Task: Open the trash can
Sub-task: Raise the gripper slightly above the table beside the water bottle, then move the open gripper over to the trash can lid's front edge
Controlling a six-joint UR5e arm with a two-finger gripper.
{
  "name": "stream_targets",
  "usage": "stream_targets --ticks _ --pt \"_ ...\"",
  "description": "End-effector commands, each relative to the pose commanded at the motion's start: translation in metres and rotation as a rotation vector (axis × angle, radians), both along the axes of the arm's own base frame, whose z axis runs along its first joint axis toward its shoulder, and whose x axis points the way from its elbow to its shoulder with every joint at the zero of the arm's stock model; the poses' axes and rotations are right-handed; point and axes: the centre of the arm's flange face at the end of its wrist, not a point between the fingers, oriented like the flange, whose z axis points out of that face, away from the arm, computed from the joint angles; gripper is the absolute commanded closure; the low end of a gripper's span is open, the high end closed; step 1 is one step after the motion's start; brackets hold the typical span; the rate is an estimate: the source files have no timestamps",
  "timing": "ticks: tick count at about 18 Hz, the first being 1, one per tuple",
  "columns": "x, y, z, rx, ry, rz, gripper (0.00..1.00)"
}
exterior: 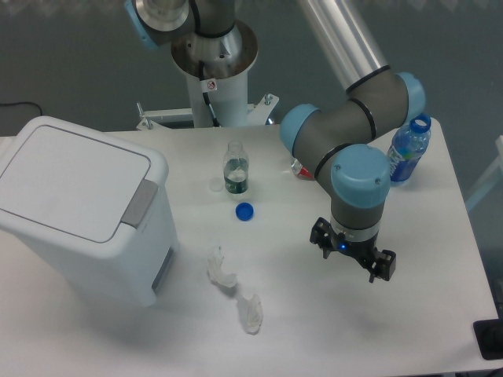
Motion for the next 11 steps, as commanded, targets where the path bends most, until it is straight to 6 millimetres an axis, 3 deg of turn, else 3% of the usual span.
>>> stream_targets --ticks 3,11 --pt "0.008 -0.003 0.012 0.018 0.003 0.05 0.0" --pt "0.028 0.021 0.017 0.148 -0.058 0.221 0.0"
